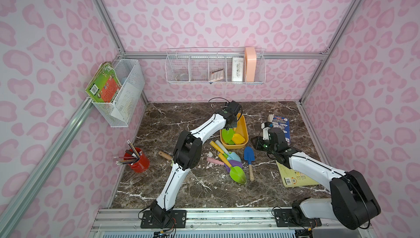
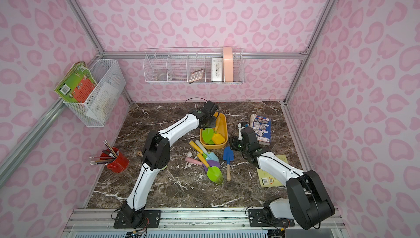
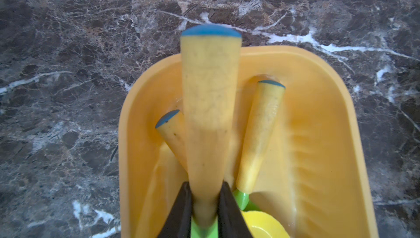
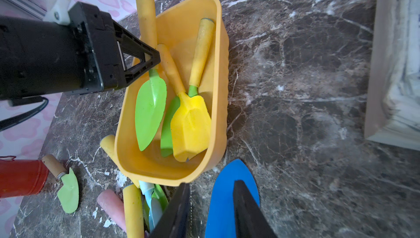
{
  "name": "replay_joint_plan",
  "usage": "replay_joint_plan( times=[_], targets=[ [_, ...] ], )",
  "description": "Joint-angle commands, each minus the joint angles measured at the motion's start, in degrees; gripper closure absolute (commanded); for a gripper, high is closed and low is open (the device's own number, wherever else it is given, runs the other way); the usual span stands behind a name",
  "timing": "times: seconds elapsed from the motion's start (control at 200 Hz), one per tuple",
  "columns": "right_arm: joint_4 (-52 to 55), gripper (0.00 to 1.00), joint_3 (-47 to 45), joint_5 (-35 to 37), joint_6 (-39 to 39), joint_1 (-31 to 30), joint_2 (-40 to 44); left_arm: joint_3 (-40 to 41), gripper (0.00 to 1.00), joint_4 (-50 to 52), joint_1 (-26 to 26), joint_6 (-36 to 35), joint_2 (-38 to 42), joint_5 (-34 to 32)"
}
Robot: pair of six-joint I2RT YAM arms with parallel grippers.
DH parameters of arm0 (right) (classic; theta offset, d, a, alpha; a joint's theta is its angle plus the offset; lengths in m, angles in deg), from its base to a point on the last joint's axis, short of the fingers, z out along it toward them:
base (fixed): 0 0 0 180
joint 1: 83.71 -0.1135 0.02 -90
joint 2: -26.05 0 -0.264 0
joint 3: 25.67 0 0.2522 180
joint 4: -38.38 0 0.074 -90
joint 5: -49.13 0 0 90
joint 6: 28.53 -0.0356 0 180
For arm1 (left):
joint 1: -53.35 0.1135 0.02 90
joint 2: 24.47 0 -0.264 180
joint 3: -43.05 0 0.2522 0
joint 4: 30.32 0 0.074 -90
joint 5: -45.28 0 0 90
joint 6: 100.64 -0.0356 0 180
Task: Put the shovel into the storage box
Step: Place the shovel in the storage box.
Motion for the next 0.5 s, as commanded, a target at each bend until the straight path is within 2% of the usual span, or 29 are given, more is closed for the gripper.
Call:
replay_joint_plan(
  times=[0.0,0.23,0.49],
  targets=[
    [0.9,0.64,-0.3,0.9,0.0,-0.1,0.5,-0.4,0.76,-0.5,-0.1,-0.3,-0.5,-1.1],
    [1.6,0.64,-0.3,1.4,0.2,-0.3,1.4,-0.5,0.63,-0.5,-1.0,-1.1,1.4,-2.1],
    [4.6,0.64,0.6,2.3,1.5,-1.2,5.1,-0.2,0.63,1.3,-2.4,-1.8,6.4,-0.6]
  ],
)
